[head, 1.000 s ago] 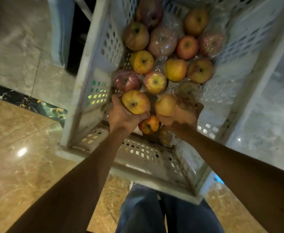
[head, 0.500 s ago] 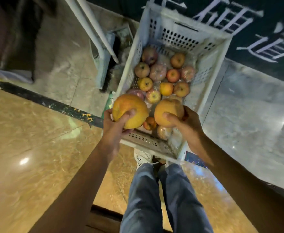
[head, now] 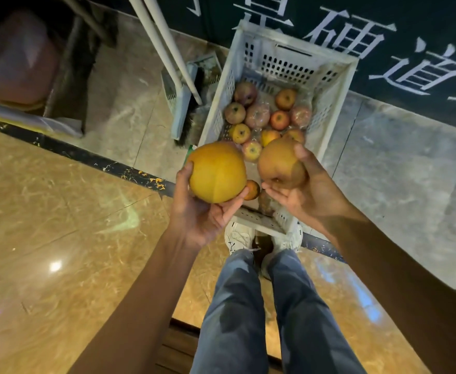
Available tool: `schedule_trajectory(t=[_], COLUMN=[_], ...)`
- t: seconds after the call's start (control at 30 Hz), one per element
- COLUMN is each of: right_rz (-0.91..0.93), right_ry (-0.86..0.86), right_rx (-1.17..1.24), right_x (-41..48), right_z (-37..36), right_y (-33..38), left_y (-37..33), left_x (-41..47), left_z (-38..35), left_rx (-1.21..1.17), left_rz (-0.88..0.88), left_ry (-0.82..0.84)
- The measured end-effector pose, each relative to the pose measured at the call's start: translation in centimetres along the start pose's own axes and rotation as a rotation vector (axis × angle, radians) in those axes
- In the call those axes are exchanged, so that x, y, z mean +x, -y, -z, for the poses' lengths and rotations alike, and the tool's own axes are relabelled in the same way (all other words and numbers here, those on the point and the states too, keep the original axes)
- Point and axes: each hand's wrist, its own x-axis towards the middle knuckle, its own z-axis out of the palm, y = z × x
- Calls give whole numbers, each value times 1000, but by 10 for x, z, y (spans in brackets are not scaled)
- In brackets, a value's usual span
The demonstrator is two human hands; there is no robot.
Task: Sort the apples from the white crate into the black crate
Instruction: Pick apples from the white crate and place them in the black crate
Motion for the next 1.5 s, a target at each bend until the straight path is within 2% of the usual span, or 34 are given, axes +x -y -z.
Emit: schedule_trajectory(t=[0.17, 0.23, 0.3, 0.4, 0.53, 0.77, 0.9, 1.1, 1.23, 1.33, 1.5], right_rz=[-19, -16, -16, -24, -54, -42, -37, -52, -70, -77, -98], right_ry=[14, 8, -37, -99, 38, 102, 123, 116, 96, 68, 30], right_rx=[86, 94, 106, 113, 129, 117, 109, 123, 148, 139, 130], right_x=[-15, -19, -23, -30, -35, -36, -37, -32, -27, -22, -19], right_z=[-2, -6, -11, -20, -22, -19, -18, -20, -19, -16, -12], right_y=[-9, -12, -13, -10, -8, -8, -9, -4, 2, 6, 8], left_y=[10, 8, 6, -1, -17, -20, -19, -28, -27, -24, -17], left_x=[-14, -20, -26, -31, -40, -48, -43, -45, -38, -33, -28], left_z=[18, 22, 22, 24, 21, 18, 13, -9, -19, -23, -31], left_rx=[-258, -269, -186, 55, 220, 245, 185, 567, 836, 868, 790], left_rz=[207, 248, 204, 53, -27, 65, 49, -218, -415, -484, -480], left_ry=[317, 404, 405, 284, 254, 445, 404, 180, 124, 70, 9])
